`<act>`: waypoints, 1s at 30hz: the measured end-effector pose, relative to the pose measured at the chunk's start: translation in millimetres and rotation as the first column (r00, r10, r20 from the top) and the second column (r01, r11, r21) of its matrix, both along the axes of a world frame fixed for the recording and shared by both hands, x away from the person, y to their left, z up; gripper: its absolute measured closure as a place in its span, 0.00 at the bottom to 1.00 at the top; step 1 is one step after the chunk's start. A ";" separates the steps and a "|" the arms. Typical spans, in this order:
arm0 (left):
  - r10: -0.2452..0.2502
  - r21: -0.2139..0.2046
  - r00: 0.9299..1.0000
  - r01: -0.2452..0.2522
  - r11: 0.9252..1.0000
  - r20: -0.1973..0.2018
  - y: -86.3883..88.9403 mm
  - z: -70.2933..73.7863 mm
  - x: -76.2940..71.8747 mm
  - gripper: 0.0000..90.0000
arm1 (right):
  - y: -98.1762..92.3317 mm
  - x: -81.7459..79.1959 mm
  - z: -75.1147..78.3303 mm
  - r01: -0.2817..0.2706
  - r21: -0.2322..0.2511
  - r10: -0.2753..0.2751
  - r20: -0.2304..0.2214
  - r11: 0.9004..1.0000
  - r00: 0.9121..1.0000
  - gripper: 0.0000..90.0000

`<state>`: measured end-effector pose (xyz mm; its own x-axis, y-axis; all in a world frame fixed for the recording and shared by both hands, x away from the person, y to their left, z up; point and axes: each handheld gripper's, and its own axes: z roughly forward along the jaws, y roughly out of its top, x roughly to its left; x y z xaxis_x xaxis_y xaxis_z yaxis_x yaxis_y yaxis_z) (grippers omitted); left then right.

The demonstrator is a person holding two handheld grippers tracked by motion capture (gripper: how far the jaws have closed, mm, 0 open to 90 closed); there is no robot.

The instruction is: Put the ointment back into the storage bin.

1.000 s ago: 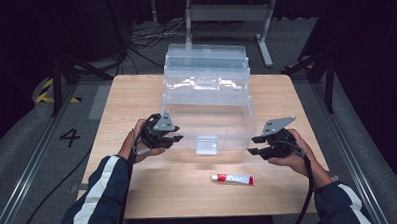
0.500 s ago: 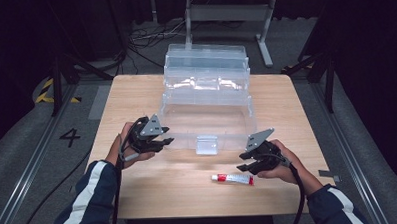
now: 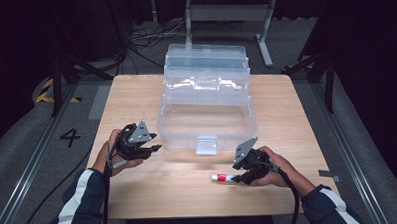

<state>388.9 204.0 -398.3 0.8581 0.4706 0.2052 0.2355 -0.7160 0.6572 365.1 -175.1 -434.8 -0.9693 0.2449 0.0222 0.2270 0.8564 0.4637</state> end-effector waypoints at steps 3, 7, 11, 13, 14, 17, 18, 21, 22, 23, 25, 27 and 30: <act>0.009 0.021 1.000 -0.008 1.000 -0.024 4.9 -7.8 -1.4 0.63 | 3.5 -1.0 -2.7 -0.009 -0.019 0.009 -0.003 1.000 1.000 0.61; 0.010 0.045 0.999 -0.008 0.999 -0.048 8.4 -17.8 -3.6 0.63 | 5.9 -0.8 -4.4 -0.024 -0.028 0.023 -0.005 0.999 1.000 0.61; 0.020 0.054 0.997 -0.016 0.998 -0.075 12.7 -27.0 -6.1 0.61 | 9.1 -0.2 -5.3 -0.038 -0.052 0.038 -0.007 0.998 0.999 0.62; 0.025 0.067 0.996 -0.019 0.998 -0.081 15.0 -31.7 -7.6 0.60 | 11.4 -1.2 -6.5 -0.041 -0.064 0.041 -0.012 0.997 0.999 0.62; 0.028 0.064 0.996 -0.023 0.998 -0.085 16.2 -34.1 -8.6 0.59 | 13.2 -1.5 -7.4 -0.040 -0.063 0.039 -0.013 0.997 0.999 0.62; 0.037 0.049 0.994 -0.032 0.998 -0.106 21.0 -39.8 -11.8 0.57 | 16.4 -0.8 -8.9 -0.049 -0.081 0.047 -0.029 0.996 0.998 0.62; 0.040 0.057 0.993 -0.034 0.998 -0.112 22.4 -41.8 -12.9 0.55 | 17.4 -0.2 -9.9 -0.055 -0.092 0.052 -0.027 0.994 0.998 0.62; 0.054 0.071 0.991 -0.045 0.996 -0.124 26.7 -47.5 -16.3 0.54 | 20.2 0.5 -12.4 -0.062 -0.101 0.059 -0.032 0.993 0.998 0.62; 0.058 0.066 0.990 -0.050 0.997 -0.129 27.8 -48.8 -17.3 0.53 | 20.7 0.7 -13.2 -0.072 -0.106 0.069 -0.031 0.992 0.997 0.61; 0.068 0.055 0.988 -0.061 0.997 -0.136 30.2 -50.5 -19.1 0.53 | 21.3 0.5 -13.3 -0.070 -0.110 0.066 -0.032 0.992 0.997 0.61; 0.082 0.051 0.987 -0.076 0.996 -0.140 34.0 -53.3 -21.9 0.52 | 22.5 0.6 -13.4 -0.062 -0.109 0.059 -0.037 0.992 0.998 0.61; 0.105 0.040 0.983 -0.100 0.994 -0.150 38.5 -57.4 -24.4 0.48 | 22.9 2.3 -13.8 -0.070 -0.114 0.067 -0.030 0.991 0.997 0.61; 0.115 0.033 0.978 -0.111 0.993 -0.176 45.0 -65.3 -28.7 0.45 | 24.3 3.5 -13.6 -0.068 -0.118 0.064 -0.033 0.991 0.997 0.63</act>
<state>360.2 249.0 -463.7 0.8235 0.5635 0.0664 0.4270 -0.6926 0.5813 368.6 -150.7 -448.3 -0.9828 0.1830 0.0250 0.1800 0.9187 0.3516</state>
